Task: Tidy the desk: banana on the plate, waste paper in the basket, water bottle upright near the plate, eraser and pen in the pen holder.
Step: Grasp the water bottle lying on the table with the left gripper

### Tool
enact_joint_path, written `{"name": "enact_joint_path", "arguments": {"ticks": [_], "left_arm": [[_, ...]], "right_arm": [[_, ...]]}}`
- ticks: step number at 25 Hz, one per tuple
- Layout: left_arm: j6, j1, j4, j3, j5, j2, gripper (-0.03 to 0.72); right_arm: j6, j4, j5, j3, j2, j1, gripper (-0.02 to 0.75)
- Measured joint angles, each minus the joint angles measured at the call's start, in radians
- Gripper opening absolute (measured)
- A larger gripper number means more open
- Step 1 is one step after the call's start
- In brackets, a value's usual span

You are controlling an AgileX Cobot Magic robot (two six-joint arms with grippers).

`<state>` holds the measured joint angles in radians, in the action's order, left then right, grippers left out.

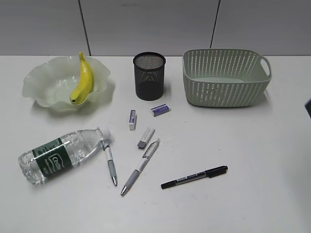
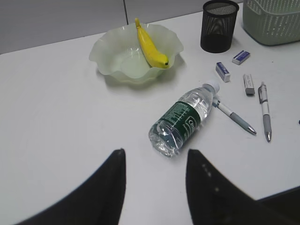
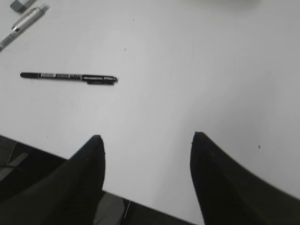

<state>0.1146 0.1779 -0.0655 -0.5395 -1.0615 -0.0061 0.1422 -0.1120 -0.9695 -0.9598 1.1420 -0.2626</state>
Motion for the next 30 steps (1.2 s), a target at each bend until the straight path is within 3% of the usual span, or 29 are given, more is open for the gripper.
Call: {"name": "enact_joint_path", "arguments": {"ticks": [11,20,30], "left_arm": [[0.0,0.0,0.0,0.0,0.0,0.0,0.318],[0.0,0.0,-0.003,0.0,0.0,0.037,0.301],[0.012,0.0,-0.007,-0.004,0.01,0.303,0.301]], "right_arm": [[-0.025,0.042,-0.155,0.342,-0.643,0.0,0.464],[-0.027,0.044,-0.198,0.408,-1.115,0.0,0.464],[-0.027,0.051,-0.081,0.449,-1.149,0.0,0.464]]}}
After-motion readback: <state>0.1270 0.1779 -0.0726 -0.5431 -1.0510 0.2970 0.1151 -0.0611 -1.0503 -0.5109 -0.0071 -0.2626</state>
